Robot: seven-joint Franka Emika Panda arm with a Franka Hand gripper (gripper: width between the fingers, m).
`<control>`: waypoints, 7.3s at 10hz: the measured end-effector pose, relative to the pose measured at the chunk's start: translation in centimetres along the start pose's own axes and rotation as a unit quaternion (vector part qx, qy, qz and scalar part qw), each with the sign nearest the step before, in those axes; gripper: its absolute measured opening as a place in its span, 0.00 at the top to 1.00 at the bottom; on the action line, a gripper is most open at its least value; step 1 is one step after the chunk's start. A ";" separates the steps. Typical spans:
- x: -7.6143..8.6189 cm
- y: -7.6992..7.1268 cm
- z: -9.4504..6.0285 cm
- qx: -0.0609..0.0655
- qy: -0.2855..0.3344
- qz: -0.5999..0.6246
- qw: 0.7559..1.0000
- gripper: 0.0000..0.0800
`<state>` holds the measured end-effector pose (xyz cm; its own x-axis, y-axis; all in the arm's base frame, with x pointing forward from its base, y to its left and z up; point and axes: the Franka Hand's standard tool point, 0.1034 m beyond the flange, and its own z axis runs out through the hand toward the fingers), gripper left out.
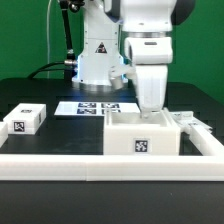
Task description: Assemble cabinet
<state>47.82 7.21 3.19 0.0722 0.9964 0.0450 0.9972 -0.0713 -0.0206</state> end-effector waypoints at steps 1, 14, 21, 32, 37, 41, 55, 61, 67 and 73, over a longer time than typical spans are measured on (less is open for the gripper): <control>-0.5 0.0 0.1 0.001 -0.001 -0.002 1.000 0.96; 3.7 2.1 0.2 0.000 0.005 0.002 1.000 0.96; 3.5 2.1 0.3 -0.001 0.006 0.004 1.000 0.33; 5.5 -2.2 -3.5 -0.011 0.000 0.031 0.999 0.00; 5.1 -2.2 -2.3 -0.013 0.005 -0.048 0.999 0.00; 7.0 -3.5 -2.5 -0.027 -0.001 -0.093 0.995 0.00; 8.5 -6.2 0.4 -0.002 -0.005 -0.226 0.974 0.00; 7.4 -6.7 2.1 0.016 -0.001 -0.207 0.978 0.00; 7.8 -6.9 2.1 0.017 0.000 -0.196 0.981 0.50; 7.8 -7.0 2.3 0.019 0.000 -0.189 0.982 0.92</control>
Offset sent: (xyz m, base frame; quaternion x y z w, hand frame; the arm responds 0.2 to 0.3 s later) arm 0.0000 0.0000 0.0000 0.0000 0.0000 0.0000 1.0000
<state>41.35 15.54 1.42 -0.3027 0.9515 0.0560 0.9516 0.3050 -0.0390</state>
